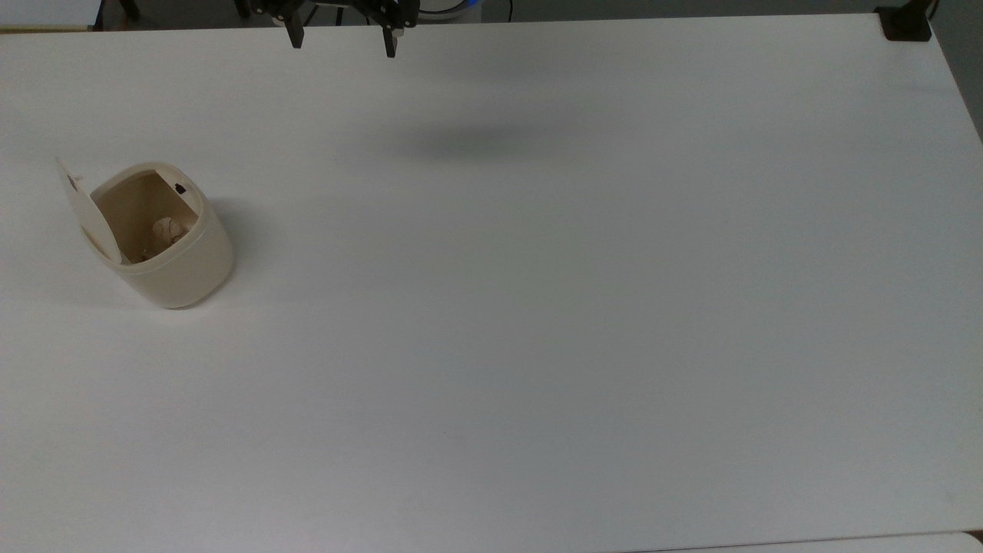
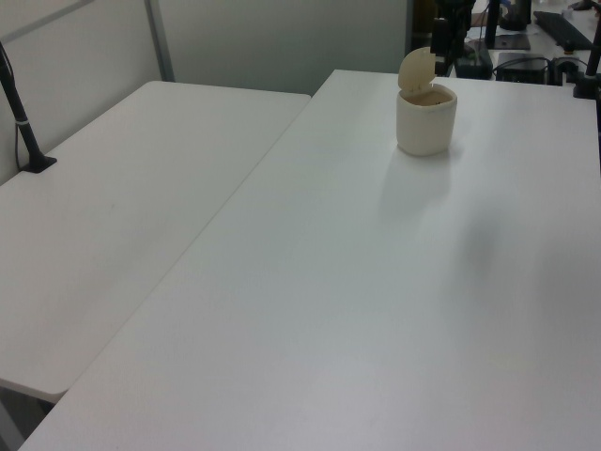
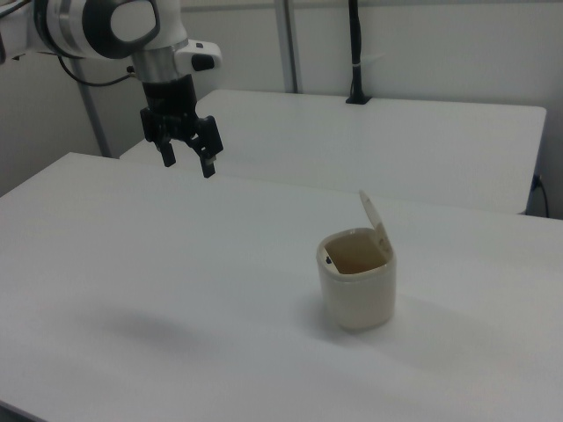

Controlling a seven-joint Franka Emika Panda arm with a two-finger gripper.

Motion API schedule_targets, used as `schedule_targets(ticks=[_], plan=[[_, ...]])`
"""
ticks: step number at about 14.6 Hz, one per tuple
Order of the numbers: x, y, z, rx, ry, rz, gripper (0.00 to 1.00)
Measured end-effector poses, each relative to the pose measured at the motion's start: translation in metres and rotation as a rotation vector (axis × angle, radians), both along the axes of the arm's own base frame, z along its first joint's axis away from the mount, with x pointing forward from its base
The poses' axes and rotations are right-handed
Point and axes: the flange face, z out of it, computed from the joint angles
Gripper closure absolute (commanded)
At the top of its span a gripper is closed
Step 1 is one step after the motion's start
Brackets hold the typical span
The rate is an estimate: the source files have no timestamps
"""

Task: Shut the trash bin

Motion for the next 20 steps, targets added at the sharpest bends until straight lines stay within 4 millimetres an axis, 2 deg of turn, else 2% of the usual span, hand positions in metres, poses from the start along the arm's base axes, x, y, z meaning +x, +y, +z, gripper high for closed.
schedule_targets(ticks=[10, 12, 17, 18, 20], plan=[[-0.001, 0.0, -0.001, 0.0, 0.009, 0.0, 0.0], [-0.001, 0.0, -0.001, 0.0, 0.009, 0.0, 0.2], [-0.002, -0.007, -0.001, 0.0, 0.009, -0.012, 0.96], [-0.002, -0.009, 0.0, 0.0, 0.007, -0.016, 1.0], [-0.002, -0.013, 0.002, 0.0, 0.004, -0.023, 1.0]])
